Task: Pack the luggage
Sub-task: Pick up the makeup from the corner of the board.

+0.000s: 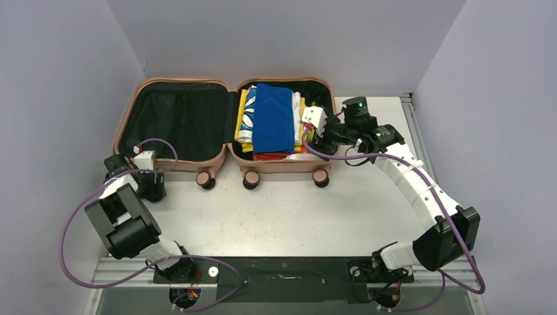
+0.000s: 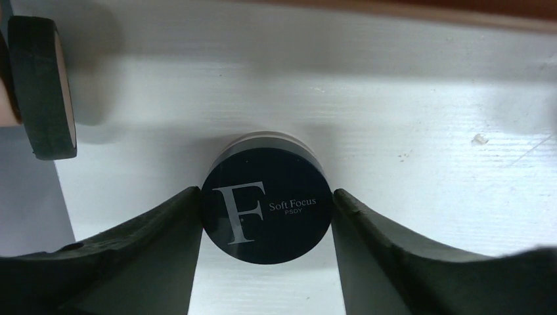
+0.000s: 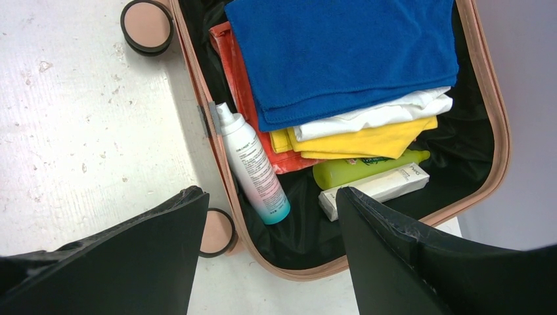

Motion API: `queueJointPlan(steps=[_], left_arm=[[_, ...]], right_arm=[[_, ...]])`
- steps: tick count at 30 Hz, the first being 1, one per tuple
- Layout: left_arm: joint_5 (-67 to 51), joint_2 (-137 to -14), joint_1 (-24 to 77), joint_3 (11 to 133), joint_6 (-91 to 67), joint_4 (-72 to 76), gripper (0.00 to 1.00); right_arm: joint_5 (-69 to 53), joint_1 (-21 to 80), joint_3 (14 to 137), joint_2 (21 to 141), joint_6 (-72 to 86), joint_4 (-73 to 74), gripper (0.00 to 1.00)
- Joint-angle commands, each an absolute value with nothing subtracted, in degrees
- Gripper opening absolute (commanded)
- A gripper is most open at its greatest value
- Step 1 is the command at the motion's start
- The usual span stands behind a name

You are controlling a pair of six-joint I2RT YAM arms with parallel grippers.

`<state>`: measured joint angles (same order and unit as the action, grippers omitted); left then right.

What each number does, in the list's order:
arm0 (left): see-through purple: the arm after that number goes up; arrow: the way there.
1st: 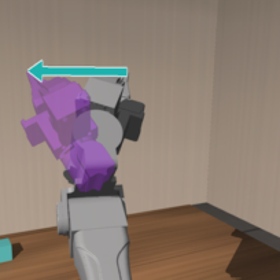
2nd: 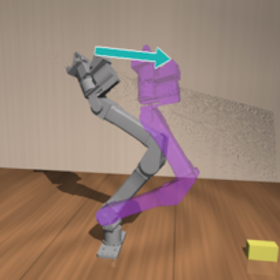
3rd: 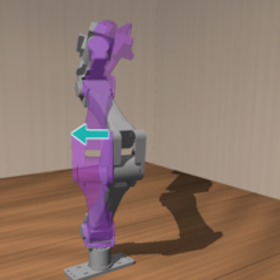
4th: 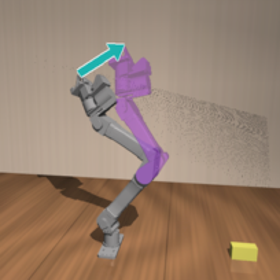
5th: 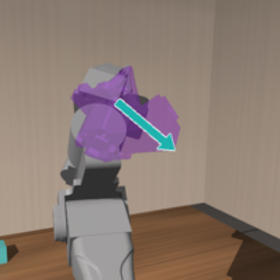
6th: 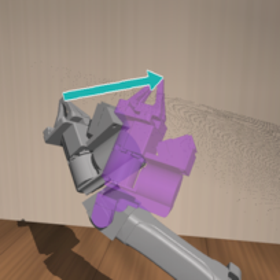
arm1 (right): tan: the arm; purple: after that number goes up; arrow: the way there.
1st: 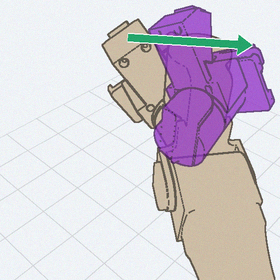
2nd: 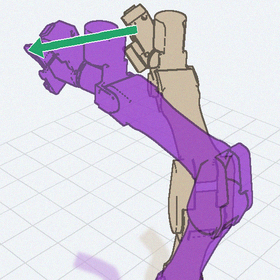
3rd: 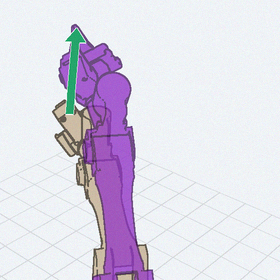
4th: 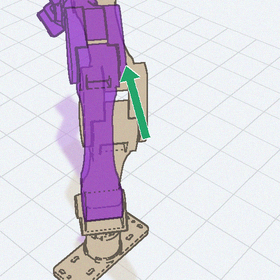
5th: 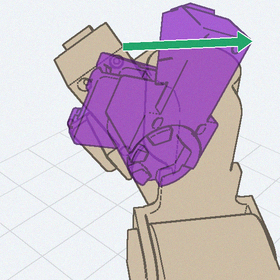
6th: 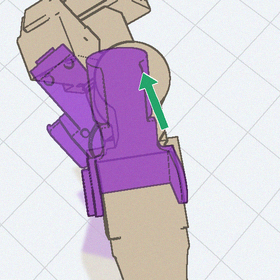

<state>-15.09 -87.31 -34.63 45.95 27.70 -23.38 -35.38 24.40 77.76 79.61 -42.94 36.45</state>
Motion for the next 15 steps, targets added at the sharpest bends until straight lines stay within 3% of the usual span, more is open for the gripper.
queueJointPlan(steps=[1,4,6,11,15], left_arm=[[-17.22,-87.13,-35.07,46.38,27.95,-23.4,0.55],[-17.51,-86.33,-35.07,46.73,28.24,-24.28,0.29],[-18.08,-85.06,-35.07,47.07,28.45,-25.56,0.16],[-21.71,-78.35,-34.84,49.21,28.83,-31.41,0.08],[-23.32,-71.44,-32.63,52.06,29.03,-36.89,0.07]], right_arm=[[-36.47,24.52,77.61,76.95,-42.82,34.01,0.72],[-36.39,24.51,77.73,76.85,-42.64,33.92,0.73],[-36.03,24.52,77.82,76.61,-42.42,34.04,0.8],[-34.22,23.82,76.83,74.94,-40.36,32.4,1.0],[-33.82,21.68,75.88,73.7,-38.9,31.5,0.95]])
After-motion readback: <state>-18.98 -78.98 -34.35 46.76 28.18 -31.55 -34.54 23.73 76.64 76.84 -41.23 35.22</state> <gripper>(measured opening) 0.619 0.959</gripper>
